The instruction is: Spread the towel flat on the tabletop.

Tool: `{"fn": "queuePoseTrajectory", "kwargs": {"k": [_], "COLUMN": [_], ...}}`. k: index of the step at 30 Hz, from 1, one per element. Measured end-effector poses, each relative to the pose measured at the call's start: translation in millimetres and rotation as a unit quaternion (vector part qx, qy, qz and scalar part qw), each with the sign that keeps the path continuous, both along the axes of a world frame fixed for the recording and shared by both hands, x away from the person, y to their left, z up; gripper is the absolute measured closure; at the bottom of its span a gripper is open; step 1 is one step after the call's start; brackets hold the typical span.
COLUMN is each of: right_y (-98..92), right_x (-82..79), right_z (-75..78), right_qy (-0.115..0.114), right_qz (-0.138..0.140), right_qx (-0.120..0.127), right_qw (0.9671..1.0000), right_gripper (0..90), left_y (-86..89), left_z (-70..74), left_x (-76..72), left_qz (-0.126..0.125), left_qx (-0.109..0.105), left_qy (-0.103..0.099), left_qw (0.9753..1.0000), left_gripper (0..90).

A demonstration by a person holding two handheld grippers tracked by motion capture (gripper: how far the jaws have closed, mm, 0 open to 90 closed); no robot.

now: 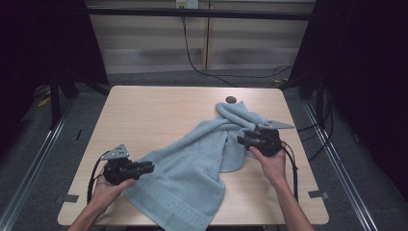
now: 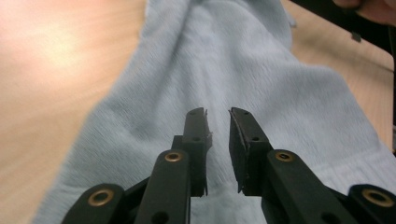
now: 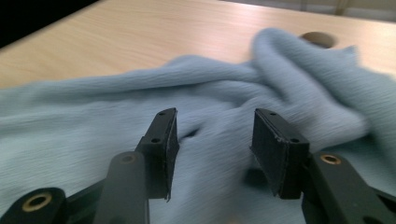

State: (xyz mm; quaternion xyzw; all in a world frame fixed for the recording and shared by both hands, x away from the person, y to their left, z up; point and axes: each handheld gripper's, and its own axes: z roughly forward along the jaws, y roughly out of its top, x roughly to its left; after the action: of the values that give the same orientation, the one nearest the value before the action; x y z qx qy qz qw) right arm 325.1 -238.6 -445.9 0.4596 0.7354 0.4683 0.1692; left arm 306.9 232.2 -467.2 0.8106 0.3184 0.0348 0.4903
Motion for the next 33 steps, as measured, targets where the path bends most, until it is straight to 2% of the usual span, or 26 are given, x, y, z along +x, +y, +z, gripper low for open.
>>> {"fn": "queuePoseTrajectory", "kwargs": {"k": [1, 3, 5, 6, 8, 10, 11, 12, 14, 15, 16, 17, 18, 19, 21, 22, 24, 27, 31, 33], "right_y": [1.5, 10.1, 22.7, 28.7, 38.9, 45.1, 47.7, 50.2, 54.4, 55.4, 56.0, 56.5, 55.0, 51.9, 41.5, 34.5, 19.0, -3.5, -33.5, -46.5], "right_x": [-4.5, -10.6, -15.0, -16.7, -18.5, -17.3, -16.5, -15.7, -18.0, -19.2, -21.1, -23.9, -26.5, -29.1, -33.0, -33.8, -35.0, -40.6, -54.8, -63.1], "right_z": [-1.2, -8.3, -19.1, -24.6, -34.9, -44.9, -49.8, -54.8, -57.9, -57.9, -57.8, -57.4, -57.6, -58.0, -56.9, -57.3, -57.5, -56.4, -52.8, -49.3], "right_qy": [0.005, 0.024, 0.049, 0.058, 0.065, 0.075, 0.080, 0.085, 0.073, 0.068, 0.062, 0.056, 0.050, 0.046, 0.047, 0.050, 0.062, 0.074, 0.073, 0.074], "right_qz": [0.012, 0.043, 0.071, 0.084, 0.099, 0.102, 0.104, 0.109, 0.110, 0.112, 0.113, 0.115, 0.122, 0.123, 0.125, 0.121, 0.112, 0.102, 0.073, 0.058], "right_qx": [0.009, -0.005, -0.020, -0.026, -0.039, -0.044, -0.049, -0.059, -0.084, -0.092, -0.105, -0.122, -0.128, -0.127, -0.127, -0.119, -0.103, -0.096, -0.088, -0.075], "right_qw": [0.9999, 0.9988, 0.9961, 0.9944, 0.9922, 0.9910, 0.9902, 0.9888, 0.9877, 0.9871, 0.9860, 0.9842, 0.9830, 0.9831, 0.9829, 0.9843, 0.9864, 0.9874, 0.9908, 0.9927], "right_gripper": [55.1, 59.7, 60.4, 60.6, 59.4, 55.9, 54.0, 51.4, 49.5, 49.7, 50.0, 50.1, 52.2, 57.3, 77.3, 82.5, 84.8, 85.9, 86.1, 86.1], "left_y": [-1.5, -6.0, -9.9, -12.4, -16.3, -19.3, -20.0, -21.2, -25.9, -27.3, -28.8, -28.4, -27.7, -26.3, -19.9, -15.4, -5.6, 7.5, 18.8, 22.6], "left_z": [-0.3, -2.2, -5.8, -7.5, -12.7, -18.7, -22.1, -25.1, -30.3, -32.6, -34.4, -34.6, -34.2, -34.1, -34.5, -34.4, -35.0, -35.2, -34.3, -33.8], "left_x": [4.5, 15.3, 27.8, 33.6, 45.0, 53.7, 56.7, 58.0, 56.2, 54.2, 51.3, 49.7, 48.3, 47.0, 45.5, 44.8, 42.4, 31.2, 5.7, -8.5], "left_qz": [0.007, 0.020, 0.030, 0.036, 0.048, 0.061, 0.063, 0.062, 0.055, 0.044, 0.045, 0.047, 0.053, 0.053, 0.050, 0.053, 0.060, 0.051, 0.032, 0.017], "left_qx": [0.002, 0.019, 0.029, 0.042, 0.054, 0.074, 0.071, 0.077, 0.105, 0.123, 0.140, 0.142, 0.143, 0.146, 0.139, 0.136, 0.117, 0.106, 0.098, 0.092], "left_qy": [0.001, -0.003, 0.001, -0.001, 0.009, 0.010, 0.014, 0.019, 0.012, 0.004, -0.015, -0.020, -0.017, -0.019, -0.017, -0.012, 0.007, 0.016, 0.025, 0.030], "left_qw": [1.0000, 0.9996, 0.9991, 0.9985, 0.9973, 0.9954, 0.9954, 0.9949, 0.9929, 0.9915, 0.9889, 0.9885, 0.9881, 0.9877, 0.9888, 0.9892, 0.9913, 0.9929, 0.9944, 0.9951], "left_gripper": [71.9, 66.0, 63.6, 61.1, 56.8, 55.0, 54.2, 54.1, 56.0, 63.9, 70.8, 74.8, 81.0, 82.9, 84.1, 84.2, 84.3, 84.3, 84.1, 83.9]}}
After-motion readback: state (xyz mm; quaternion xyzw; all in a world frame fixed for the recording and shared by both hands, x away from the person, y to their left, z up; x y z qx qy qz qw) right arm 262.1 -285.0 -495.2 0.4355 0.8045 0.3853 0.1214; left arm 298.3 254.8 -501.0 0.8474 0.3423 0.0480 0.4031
